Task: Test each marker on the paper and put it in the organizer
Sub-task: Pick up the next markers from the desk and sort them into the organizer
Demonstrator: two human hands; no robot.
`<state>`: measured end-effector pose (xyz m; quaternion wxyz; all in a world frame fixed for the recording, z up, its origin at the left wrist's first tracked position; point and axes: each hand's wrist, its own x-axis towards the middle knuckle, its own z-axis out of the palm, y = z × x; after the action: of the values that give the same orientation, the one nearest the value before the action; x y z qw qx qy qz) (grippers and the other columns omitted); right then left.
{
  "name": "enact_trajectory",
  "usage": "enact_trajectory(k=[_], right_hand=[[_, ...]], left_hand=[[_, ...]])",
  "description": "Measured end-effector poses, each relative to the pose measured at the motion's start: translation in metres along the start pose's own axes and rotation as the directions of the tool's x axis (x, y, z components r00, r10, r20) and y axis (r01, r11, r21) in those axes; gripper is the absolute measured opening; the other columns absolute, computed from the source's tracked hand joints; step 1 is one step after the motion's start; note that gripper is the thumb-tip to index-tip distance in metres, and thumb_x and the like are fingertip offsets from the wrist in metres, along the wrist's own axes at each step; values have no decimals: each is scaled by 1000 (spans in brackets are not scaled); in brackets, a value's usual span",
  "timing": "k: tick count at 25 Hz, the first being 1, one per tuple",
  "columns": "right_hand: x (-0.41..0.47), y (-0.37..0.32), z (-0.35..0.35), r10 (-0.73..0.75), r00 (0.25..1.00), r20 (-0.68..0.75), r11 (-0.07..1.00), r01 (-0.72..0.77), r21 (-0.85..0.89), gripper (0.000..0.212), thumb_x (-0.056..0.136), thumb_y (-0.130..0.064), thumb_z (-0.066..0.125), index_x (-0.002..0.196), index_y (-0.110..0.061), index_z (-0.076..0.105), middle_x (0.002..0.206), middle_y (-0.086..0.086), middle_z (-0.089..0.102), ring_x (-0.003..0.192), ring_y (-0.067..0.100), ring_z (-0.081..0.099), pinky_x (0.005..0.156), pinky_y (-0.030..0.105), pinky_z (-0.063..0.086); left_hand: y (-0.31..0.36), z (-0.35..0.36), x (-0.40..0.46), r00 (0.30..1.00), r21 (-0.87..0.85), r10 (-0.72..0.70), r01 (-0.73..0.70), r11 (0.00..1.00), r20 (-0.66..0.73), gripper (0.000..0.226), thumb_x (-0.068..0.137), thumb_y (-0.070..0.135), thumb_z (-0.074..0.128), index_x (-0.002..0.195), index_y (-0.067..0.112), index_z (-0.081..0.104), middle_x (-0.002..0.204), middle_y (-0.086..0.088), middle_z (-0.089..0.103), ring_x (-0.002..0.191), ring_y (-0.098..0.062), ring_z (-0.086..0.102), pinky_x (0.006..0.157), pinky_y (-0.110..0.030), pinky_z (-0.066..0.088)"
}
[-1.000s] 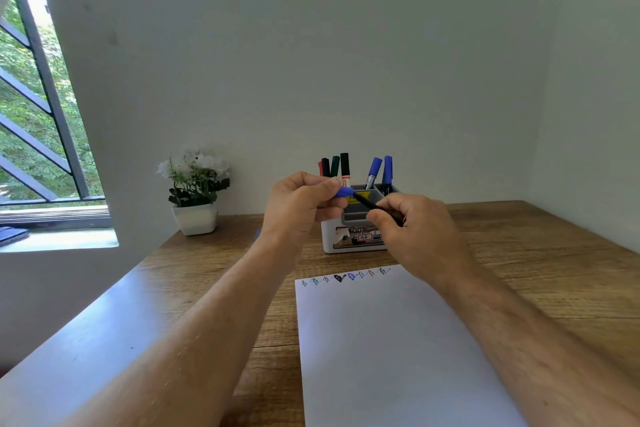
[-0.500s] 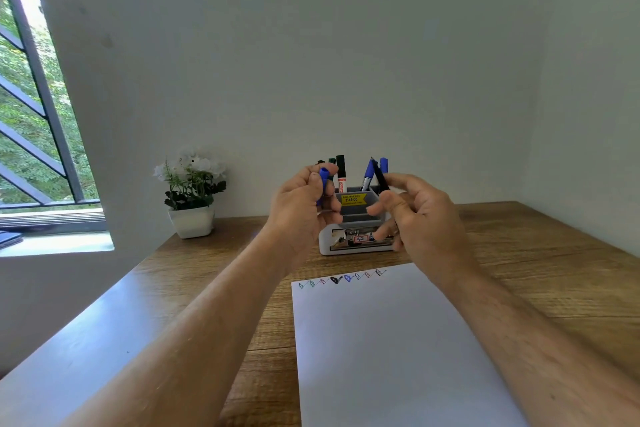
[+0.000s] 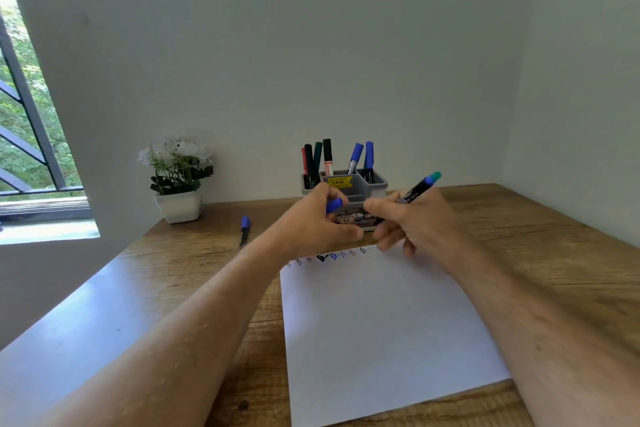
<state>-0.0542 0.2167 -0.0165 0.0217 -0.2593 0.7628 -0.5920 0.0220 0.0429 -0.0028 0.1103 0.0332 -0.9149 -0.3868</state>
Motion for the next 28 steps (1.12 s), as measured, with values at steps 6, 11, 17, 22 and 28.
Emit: enact_trajectory(k=[6,11,17,22,28], right_hand=[[1,14,3,88,994,62,996,-85,-41,6,78,-14,66,74,-13,61,63,13,72,48,22,64,41,26,45],[5,18,3,77,997,8,965,-72,-253,16,59,-32,66,58,-18,58,57,-2,71,47,5,55,53,27,43],[7,20,5,25,1000,18,965,-19,-263,22,60,-31,68,46,-20,54,46,-4,59,52,13,53,57,31,44],[8,22,4,11,1000,8,958,-9,-286,25,66,-27,70,49,-18,54,46,-5,59,49,10,52,56,29,43],[8,21,4,-12,1000,-1,957,11,-289,29,72,-20,70,51,-18,51,50,-1,55,56,15,54,58,31,46]], left_hand=[[-6,14,6,994,258,-49,21,966,102,26,75,33,84,91,32,63,84,11,59,73,-6,56,62,-23,43],[-8,17,10,983,269,-71,23,963,170,12,82,29,78,88,32,69,85,10,65,76,-5,59,65,-18,43],[-11,18,13,980,256,-77,28,966,183,10,83,28,77,89,31,70,88,10,65,77,-5,59,62,-16,40],[-10,18,14,978,250,-92,42,967,190,11,84,27,77,93,29,71,92,9,66,80,-6,59,64,-17,41],[-9,18,14,976,242,-93,44,969,195,11,84,26,77,93,29,71,92,9,65,80,-6,59,65,-17,40]])
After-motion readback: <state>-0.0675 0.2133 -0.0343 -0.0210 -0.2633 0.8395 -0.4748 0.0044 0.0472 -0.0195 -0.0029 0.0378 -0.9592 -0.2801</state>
